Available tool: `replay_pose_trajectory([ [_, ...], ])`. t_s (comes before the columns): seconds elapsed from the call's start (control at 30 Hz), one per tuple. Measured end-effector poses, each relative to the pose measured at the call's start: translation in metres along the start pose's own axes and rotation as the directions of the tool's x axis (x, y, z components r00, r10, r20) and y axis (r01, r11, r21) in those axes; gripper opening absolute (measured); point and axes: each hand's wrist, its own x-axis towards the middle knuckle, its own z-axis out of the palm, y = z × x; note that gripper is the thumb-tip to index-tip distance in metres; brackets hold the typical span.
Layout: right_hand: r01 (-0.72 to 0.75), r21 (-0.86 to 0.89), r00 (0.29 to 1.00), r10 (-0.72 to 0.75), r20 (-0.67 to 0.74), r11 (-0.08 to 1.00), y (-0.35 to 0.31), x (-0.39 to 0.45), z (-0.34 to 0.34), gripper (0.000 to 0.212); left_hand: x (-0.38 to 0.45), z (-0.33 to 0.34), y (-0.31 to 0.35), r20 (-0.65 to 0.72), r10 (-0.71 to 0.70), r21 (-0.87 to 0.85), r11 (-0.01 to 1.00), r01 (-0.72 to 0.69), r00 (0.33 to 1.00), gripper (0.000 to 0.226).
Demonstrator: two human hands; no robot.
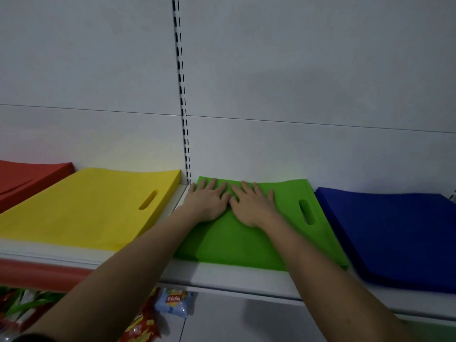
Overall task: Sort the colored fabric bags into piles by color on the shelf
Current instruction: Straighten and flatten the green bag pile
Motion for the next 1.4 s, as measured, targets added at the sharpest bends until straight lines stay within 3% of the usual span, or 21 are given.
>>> replay_pose_trajectory([
  [0.17, -0.011, 0.006, 1.0, 0.011, 0.028, 1.0, 0.001, 0.001, 0.001, 0.057, 0.0, 0.007, -0.002, -0.049, 0.027, -0.002, 1.0, -0.027, 0.998, 0.056],
  [0.7, 0.042, -0.034, 0.996, -0.039, 0.076, 0.999, 0.031, -0.005, -0.009, 0.065, 0.004, 0.007, -0.004, 0.015, 0.023, 0.023, 0.999, -0.024, 1.0, 0.059],
  [1.1, 0.001, -0.198, 0.998, 0.011, 0.06, 0.98, 0.09, -0.024, -0.022, 0.067, 0.004, 0.007, -0.007, 0.011, 0.037, 0.023, 0.999, -0.037, 0.999, 0.059],
  [1.4, -0.012, -0.082, 1.0, 0.014, 0.022, 0.997, 0.11, -0.029, -0.021, 0.065, 0.003, 0.006, -0.005, 0.022, 0.022, 0.045, 0.999, -0.023, 1.0, 0.059],
])
